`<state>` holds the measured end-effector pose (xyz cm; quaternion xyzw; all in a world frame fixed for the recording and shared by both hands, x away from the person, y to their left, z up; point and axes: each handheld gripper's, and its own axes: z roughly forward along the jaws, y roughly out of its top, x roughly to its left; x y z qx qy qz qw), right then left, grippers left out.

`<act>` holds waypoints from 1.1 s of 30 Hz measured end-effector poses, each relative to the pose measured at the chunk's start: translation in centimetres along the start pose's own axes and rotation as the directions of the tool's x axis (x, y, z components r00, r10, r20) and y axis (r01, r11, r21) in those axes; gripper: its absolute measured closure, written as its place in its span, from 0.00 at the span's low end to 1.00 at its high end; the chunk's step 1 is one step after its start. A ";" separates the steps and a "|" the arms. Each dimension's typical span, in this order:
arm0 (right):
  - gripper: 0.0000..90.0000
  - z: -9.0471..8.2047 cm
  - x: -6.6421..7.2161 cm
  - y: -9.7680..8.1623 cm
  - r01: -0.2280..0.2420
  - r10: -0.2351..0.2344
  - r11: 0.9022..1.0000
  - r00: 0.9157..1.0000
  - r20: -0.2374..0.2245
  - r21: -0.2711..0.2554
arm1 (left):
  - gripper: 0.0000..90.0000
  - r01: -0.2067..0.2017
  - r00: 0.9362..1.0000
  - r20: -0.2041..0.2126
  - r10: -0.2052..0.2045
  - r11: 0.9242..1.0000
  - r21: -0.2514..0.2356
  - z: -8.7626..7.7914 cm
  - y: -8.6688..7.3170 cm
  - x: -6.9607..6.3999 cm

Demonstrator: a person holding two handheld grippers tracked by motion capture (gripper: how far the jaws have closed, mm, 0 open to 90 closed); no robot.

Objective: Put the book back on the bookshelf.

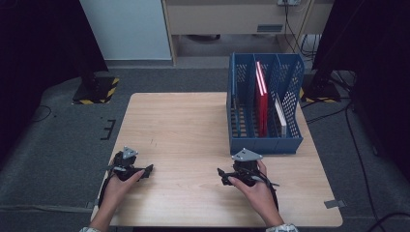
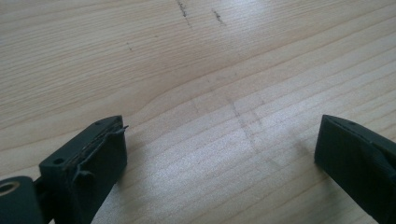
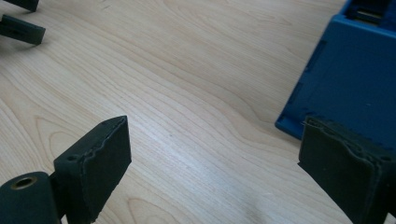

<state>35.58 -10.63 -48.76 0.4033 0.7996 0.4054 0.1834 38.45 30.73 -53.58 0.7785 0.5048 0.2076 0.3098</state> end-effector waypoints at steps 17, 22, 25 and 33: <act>0.10 3.0 3.4 0.3 0.080 -0.077 0.995 0.996 -0.053 0.054 | 0.00 0.000 1.000 0.006 0.000 1.000 -0.005 0.1 -0.1 -0.1; 0.10 4.4 4.5 0.4 0.104 -0.100 0.992 0.993 -0.065 0.073 | 0.00 0.001 1.000 0.006 -0.001 1.000 -0.005 0.1 -0.1 -0.1; 0.10 5.2 4.8 0.6 0.115 -0.110 0.990 0.992 -0.066 0.077 | 0.00 0.001 1.000 0.006 -0.001 1.000 -0.005 0.1 0.0 -0.1; 0.10 7.5 5.4 1.0 0.114 -0.109 0.989 0.993 -0.051 0.095 | 0.00 0.000 1.000 0.007 0.000 1.000 -0.005 0.1 0.0 -0.1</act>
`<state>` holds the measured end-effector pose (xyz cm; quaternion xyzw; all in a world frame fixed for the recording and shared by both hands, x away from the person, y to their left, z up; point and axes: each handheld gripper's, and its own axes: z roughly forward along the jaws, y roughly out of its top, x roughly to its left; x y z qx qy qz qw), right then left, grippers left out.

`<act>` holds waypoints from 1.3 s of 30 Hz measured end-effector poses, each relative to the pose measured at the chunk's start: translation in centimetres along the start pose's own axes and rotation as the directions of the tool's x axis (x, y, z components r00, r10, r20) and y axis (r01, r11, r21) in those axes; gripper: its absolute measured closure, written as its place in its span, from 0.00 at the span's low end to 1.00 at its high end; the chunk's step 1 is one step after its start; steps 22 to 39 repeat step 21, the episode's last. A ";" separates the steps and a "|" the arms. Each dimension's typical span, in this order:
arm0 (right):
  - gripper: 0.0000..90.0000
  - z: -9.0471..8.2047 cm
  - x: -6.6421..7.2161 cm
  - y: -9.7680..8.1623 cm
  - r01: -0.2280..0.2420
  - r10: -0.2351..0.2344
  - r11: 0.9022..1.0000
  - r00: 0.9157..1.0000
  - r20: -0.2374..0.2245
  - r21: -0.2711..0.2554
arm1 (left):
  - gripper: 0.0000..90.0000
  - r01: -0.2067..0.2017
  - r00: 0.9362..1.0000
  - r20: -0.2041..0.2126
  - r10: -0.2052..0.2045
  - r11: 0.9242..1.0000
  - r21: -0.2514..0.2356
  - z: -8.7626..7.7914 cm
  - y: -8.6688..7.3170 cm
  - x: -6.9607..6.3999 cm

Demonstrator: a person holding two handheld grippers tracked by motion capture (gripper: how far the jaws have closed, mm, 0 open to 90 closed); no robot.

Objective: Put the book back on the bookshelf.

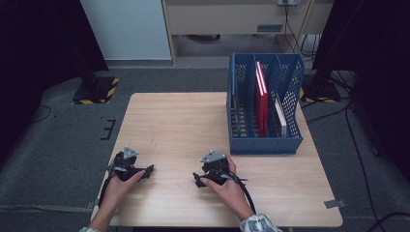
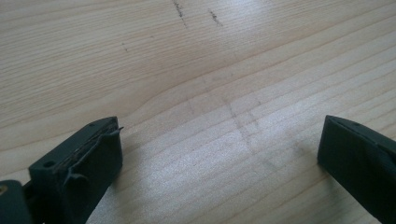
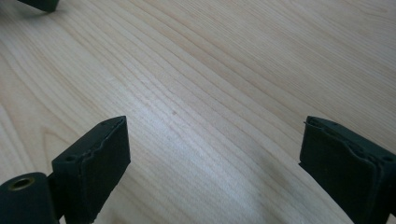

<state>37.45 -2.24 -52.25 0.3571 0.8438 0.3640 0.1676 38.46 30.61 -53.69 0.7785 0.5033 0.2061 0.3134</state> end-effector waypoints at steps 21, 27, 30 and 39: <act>0.05 1.8 -0.3 -0.6 -0.066 0.065 0.997 0.998 0.025 0.033 | 0.00 -0.003 1.000 0.001 0.003 1.000 0.001 0.0 0.0 0.0; 0.05 1.8 -0.3 -0.6 -0.066 0.065 0.997 0.998 0.025 0.033 | 0.00 -0.003 1.000 0.001 0.003 1.000 0.001 0.0 0.0 0.0; 0.05 1.8 -0.3 -0.6 -0.066 0.065 0.997 0.998 0.025 0.033 | 0.00 -0.003 1.000 0.001 0.003 1.000 0.001 0.0 0.0 0.0; 0.05 1.8 -0.3 -0.6 -0.066 0.065 0.997 0.998 0.025 0.033 | 0.00 -0.003 1.000 0.001 0.003 1.000 0.001 0.0 0.0 0.0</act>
